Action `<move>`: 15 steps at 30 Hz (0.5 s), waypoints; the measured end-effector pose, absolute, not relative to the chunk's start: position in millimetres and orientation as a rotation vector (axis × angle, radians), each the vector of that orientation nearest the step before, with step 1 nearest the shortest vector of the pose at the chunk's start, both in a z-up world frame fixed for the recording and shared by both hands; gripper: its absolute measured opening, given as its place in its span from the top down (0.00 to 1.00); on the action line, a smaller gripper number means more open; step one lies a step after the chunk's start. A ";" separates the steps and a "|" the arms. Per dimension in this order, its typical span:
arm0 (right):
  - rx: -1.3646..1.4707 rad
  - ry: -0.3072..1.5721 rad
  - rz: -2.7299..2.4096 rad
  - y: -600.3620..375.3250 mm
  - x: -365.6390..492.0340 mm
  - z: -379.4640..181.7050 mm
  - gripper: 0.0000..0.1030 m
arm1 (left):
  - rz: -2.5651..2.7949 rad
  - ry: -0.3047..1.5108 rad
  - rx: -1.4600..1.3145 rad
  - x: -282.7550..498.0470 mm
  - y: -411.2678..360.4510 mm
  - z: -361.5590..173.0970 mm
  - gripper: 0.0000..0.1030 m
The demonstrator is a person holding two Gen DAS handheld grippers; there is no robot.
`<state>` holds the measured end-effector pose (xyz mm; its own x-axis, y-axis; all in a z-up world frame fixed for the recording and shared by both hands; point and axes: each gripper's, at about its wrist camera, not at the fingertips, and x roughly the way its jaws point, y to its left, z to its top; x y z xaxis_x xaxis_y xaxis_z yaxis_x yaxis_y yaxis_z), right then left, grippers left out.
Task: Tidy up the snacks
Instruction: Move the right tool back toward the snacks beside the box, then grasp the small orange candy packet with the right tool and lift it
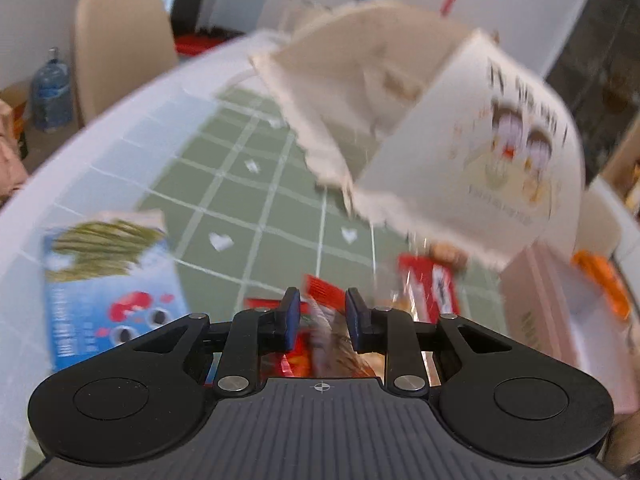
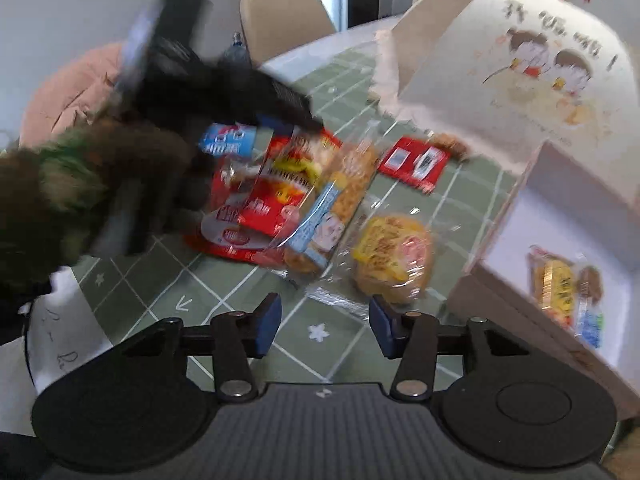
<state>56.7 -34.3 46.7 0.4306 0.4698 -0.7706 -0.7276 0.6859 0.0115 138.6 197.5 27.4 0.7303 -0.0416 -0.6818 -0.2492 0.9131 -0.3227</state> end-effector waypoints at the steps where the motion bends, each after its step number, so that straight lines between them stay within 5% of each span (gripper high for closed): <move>1: -0.352 0.802 0.752 -39.5 55.4 54.0 0.50 | 0.102 0.746 -0.385 139.2 192.8 26.0 0.69; 4: -0.355 0.703 0.682 -49.1 62.2 75.9 0.37 | 0.039 0.758 -0.293 131.8 176.0 29.9 0.68; 10: -0.160 0.594 0.491 -39.3 135.4 107.2 0.31 | -0.079 0.792 -0.223 87.0 153.5 34.6 0.68; 15: -0.175 0.668 0.456 14.8 215.6 71.1 0.31 | -0.060 0.744 -0.390 45.2 170.5 41.3 0.71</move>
<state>215.6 14.8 71.1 0.6914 0.3506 -0.6317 -0.4607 0.8875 -0.0118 45.2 170.5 41.3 0.7377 -0.1894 -0.6481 -0.0838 0.9267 -0.3662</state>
